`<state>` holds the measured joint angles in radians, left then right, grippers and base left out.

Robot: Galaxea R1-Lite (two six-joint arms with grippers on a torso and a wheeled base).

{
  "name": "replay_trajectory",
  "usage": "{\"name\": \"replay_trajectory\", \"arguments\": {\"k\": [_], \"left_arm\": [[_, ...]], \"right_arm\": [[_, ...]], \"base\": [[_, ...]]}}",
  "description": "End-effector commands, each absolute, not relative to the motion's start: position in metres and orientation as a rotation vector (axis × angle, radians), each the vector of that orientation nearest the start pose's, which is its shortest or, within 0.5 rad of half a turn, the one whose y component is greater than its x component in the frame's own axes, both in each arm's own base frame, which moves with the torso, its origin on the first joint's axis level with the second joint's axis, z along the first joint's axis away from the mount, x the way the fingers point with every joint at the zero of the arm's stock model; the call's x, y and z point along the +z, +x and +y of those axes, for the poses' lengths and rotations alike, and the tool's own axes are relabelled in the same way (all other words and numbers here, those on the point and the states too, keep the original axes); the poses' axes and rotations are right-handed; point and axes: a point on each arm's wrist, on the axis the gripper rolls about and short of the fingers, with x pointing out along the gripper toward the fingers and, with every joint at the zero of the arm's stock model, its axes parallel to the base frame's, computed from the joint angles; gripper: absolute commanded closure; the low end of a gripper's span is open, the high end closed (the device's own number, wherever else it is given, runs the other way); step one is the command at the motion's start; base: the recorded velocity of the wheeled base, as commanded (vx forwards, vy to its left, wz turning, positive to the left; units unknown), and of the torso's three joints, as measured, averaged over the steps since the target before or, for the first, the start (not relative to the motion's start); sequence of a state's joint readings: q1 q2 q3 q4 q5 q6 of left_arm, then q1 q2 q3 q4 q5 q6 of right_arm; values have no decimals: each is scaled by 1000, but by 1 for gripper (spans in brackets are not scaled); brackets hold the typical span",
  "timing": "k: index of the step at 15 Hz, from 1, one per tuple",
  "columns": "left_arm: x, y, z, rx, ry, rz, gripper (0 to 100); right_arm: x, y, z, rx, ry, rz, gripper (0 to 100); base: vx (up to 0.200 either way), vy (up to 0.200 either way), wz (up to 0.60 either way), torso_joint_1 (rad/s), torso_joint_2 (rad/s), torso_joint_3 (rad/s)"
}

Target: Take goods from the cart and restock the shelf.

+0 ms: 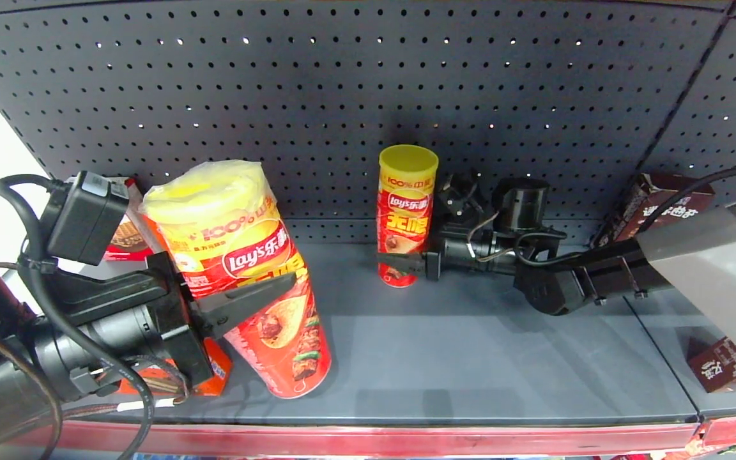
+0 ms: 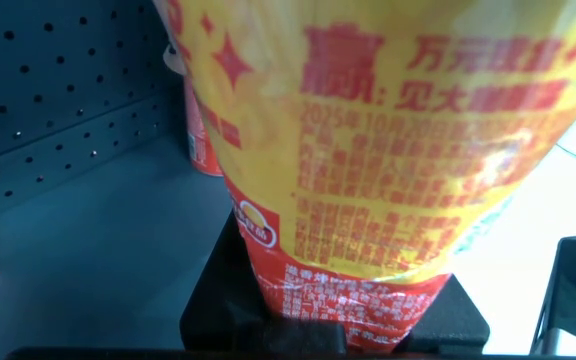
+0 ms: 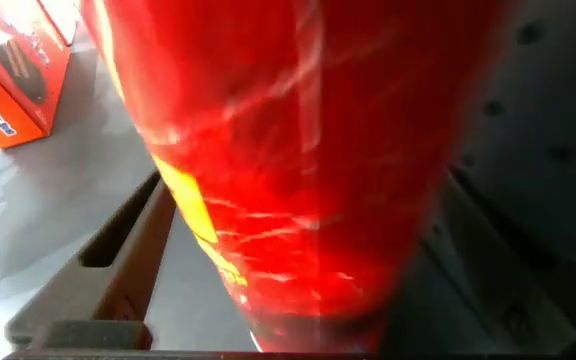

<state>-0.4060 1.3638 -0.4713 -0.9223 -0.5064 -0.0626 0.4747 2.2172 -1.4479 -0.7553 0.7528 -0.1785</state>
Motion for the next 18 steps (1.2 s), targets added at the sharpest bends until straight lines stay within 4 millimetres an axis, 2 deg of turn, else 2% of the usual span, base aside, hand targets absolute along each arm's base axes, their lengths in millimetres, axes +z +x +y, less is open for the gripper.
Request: {"name": "replay_trajectory", "arguments": {"k": [1, 6, 9, 11, 14, 15, 18], "left_arm": [[208, 186, -89, -901, -57, -2, 100], [208, 186, -89, -901, -57, -5, 100], [208, 186, -89, -901, -57, -5, 100], [208, 185, -89, -903, -57, -3, 100], [208, 186, -89, -901, -55, -6, 100], [209, 186, -89, -901, -57, -7, 100], [209, 186, -89, -900, -57, -5, 100]], "right_arm": [[157, 402, 225, 1225, -150, -70, 100], [161, 400, 225, 1232, -150, -79, 100], [181, 386, 220, 1238, -159, -127, 100], [193, 368, 218, 1245, -164, -149, 100], [204, 326, 215, 1275, -163, -160, 100], [202, 306, 214, 1287, -161, -145, 100], [188, 265, 207, 1324, -159, -133, 100]], "base": [[0, 0, 0, 0, 0, 0], [0, 0, 0, 0, 0, 0], [0, 0, 0, 0, 0, 0], [0, 0, 0, 0, 0, 0], [0, 0, 0, 0, 0, 0], [0, 0, 0, 0, 0, 0], [0, 0, 0, 0, 0, 0]]}}
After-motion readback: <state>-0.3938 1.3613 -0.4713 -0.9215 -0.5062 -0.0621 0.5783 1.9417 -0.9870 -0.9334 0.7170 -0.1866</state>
